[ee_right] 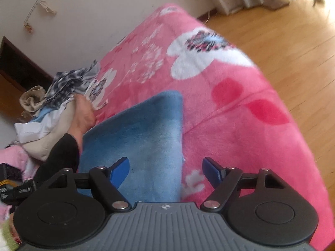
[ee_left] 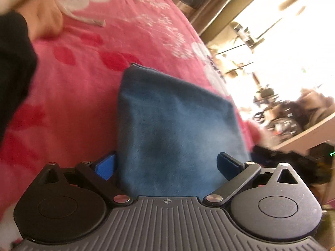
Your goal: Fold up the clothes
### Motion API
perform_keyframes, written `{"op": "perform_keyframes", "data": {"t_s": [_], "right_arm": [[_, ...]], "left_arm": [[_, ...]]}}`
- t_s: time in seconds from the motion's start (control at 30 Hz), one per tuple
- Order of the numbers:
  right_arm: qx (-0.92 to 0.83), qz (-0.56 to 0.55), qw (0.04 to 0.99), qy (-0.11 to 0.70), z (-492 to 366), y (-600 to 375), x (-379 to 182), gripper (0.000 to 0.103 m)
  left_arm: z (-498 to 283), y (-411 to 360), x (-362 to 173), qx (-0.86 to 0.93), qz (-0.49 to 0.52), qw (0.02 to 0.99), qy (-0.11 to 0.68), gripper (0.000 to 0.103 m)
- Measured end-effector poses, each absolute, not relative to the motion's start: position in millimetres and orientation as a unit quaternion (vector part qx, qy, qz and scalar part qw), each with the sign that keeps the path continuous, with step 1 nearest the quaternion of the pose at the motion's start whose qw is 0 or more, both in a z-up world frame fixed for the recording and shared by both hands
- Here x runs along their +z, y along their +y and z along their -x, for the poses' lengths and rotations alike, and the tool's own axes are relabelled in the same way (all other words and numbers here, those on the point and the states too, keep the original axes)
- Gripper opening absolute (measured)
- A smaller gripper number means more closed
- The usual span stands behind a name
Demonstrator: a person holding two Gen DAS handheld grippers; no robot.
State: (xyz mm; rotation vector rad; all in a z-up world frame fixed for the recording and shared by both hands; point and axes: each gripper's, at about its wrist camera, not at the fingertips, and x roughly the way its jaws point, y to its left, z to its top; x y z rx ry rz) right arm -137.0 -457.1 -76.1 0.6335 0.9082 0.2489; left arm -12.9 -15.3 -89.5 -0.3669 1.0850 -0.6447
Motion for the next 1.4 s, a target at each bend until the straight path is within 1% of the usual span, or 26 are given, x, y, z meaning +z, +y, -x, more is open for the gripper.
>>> {"op": "perform_keyframes", "data": {"t_s": [0.07,0.13,0.3,0.33,0.37,0.47,0.63,0.7,0.8,0.83,0.97,1.03,1.07,1.13,1.2,1.23,1.3,1.37,1.4], "right_arm": [[0.130,-0.311,0.832,0.441,124,-458,-85,0.071],[0.137,-0.319,0.826,0.445,110,-457,-92,0.068],[0.152,-0.359,0.804,0.449,90,-460,-108,0.062],[0.153,-0.365,0.800,0.450,89,-461,-110,0.057],[0.155,-0.369,0.796,0.454,91,-463,-111,0.051],[0.172,-0.388,0.774,0.471,102,-468,-116,0.045],[0.195,-0.405,0.746,0.491,109,-470,-122,0.044],[0.199,-0.420,0.739,0.489,98,-469,-128,0.045],[0.206,-0.436,0.733,0.480,82,-461,-135,0.045],[0.207,-0.439,0.732,0.478,82,-460,-136,0.045],[0.230,-0.433,0.723,0.486,97,-460,-134,0.043],[0.242,-0.428,0.716,0.495,104,-459,-133,0.043],[0.243,-0.432,0.713,0.496,102,-460,-135,0.043],[0.246,-0.441,0.706,0.496,94,-458,-139,0.041],[0.252,-0.449,0.704,0.489,84,-452,-144,0.040],[0.253,-0.446,0.709,0.485,83,-448,-143,0.040],[0.252,-0.437,0.720,0.476,85,-444,-137,0.038],[0.253,-0.442,0.724,0.464,92,-446,-131,0.029],[0.255,-0.451,0.722,0.459,95,-448,-129,0.028]], "left_arm": [[1,-19,-94,-0.305,0.175,0.787,0.507,0.097],[-9,-23,-99,-0.304,0.168,0.789,0.507,0.096],[-26,-26,-116,-0.315,0.192,0.771,0.519,0.095],[-25,-24,-116,-0.323,0.195,0.767,0.519,0.095],[-23,-23,-116,-0.332,0.198,0.762,0.519,0.095],[-16,-19,-113,-0.360,0.189,0.747,0.527,0.095],[-25,-26,-121,-0.362,0.201,0.735,0.536,0.095],[-33,-31,-125,-0.356,0.225,0.731,0.538,0.098],[-36,-33,-128,-0.358,0.235,0.726,0.538,0.100],[-34,-33,-127,-0.363,0.232,0.726,0.536,0.099],[-22,-21,-122,-0.375,0.232,0.710,0.550,0.092],[-20,-21,-125,-0.371,0.238,0.708,0.551,0.091],[-22,-25,-126,-0.368,0.235,0.711,0.552,0.092],[-25,-35,-127,-0.364,0.228,0.716,0.550,0.098],[-23,-37,-125,-0.361,0.224,0.721,0.548,0.098],[-22,-38,-124,-0.359,0.221,0.723,0.547,0.097],[-20,-31,-119,-0.359,0.223,0.722,0.547,0.084],[-20,-22,-115,-0.363,0.249,0.711,0.548,0.076],[-21,-20,-113,-0.364,0.255,0.709,0.547,0.072]]}}
